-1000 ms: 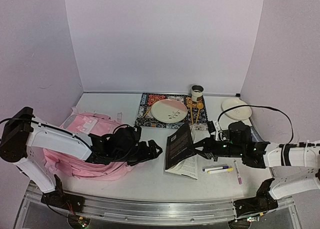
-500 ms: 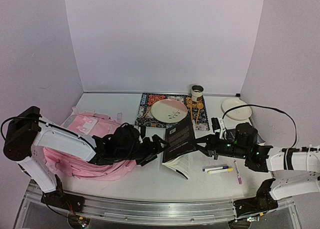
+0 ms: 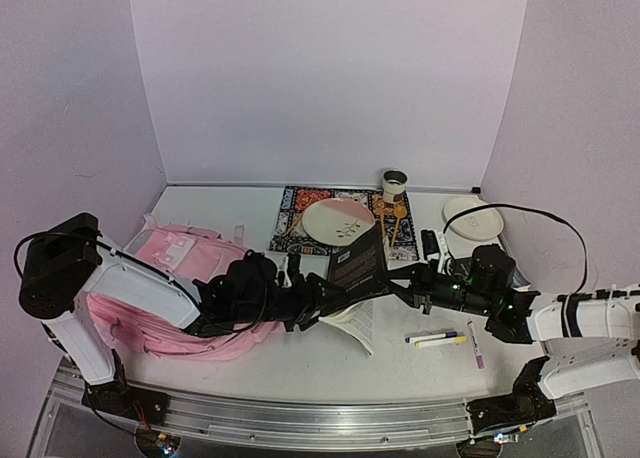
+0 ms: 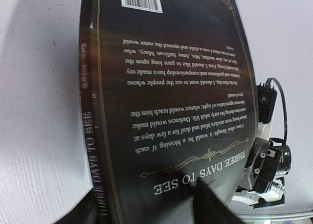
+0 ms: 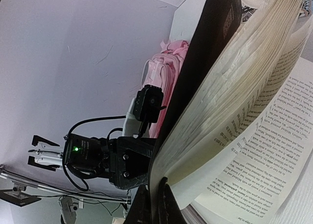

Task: Pack the student bag
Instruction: Pass from the right arm to the left

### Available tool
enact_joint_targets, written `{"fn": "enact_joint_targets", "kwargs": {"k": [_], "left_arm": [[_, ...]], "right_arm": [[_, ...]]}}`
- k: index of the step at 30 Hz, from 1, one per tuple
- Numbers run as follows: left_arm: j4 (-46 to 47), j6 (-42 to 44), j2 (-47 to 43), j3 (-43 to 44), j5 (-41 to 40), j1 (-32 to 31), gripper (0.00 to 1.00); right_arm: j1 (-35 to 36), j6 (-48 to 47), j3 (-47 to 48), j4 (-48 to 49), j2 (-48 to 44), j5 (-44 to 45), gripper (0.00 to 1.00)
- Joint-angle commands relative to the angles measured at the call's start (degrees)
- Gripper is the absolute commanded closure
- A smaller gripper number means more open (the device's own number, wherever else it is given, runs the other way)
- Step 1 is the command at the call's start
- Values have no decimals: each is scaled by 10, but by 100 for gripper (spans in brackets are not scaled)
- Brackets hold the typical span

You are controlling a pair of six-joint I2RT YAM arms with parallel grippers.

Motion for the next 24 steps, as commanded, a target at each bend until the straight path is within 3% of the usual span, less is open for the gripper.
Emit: {"fn": "enact_joint_targets", "kwargs": {"k": [1,10,13,17,24], "left_arm": [[79,-12,-20,-21,3,4,51],[85,3,-94,-60,-50,5,87],[86,5,-114,-67,-56,6,100],[87,11,-144,-79,-96,7,100],[88,27,-212,-97,-177,9,100]], "right_arm": [[0,-1,16,94,0,-17,100],[0,-7,5,80,15,-9,100],[0,-14,10,60,20,-5,91],[5,-26,25,12,19,20,72],[59,-2,49,-35,21,138,48]]}}
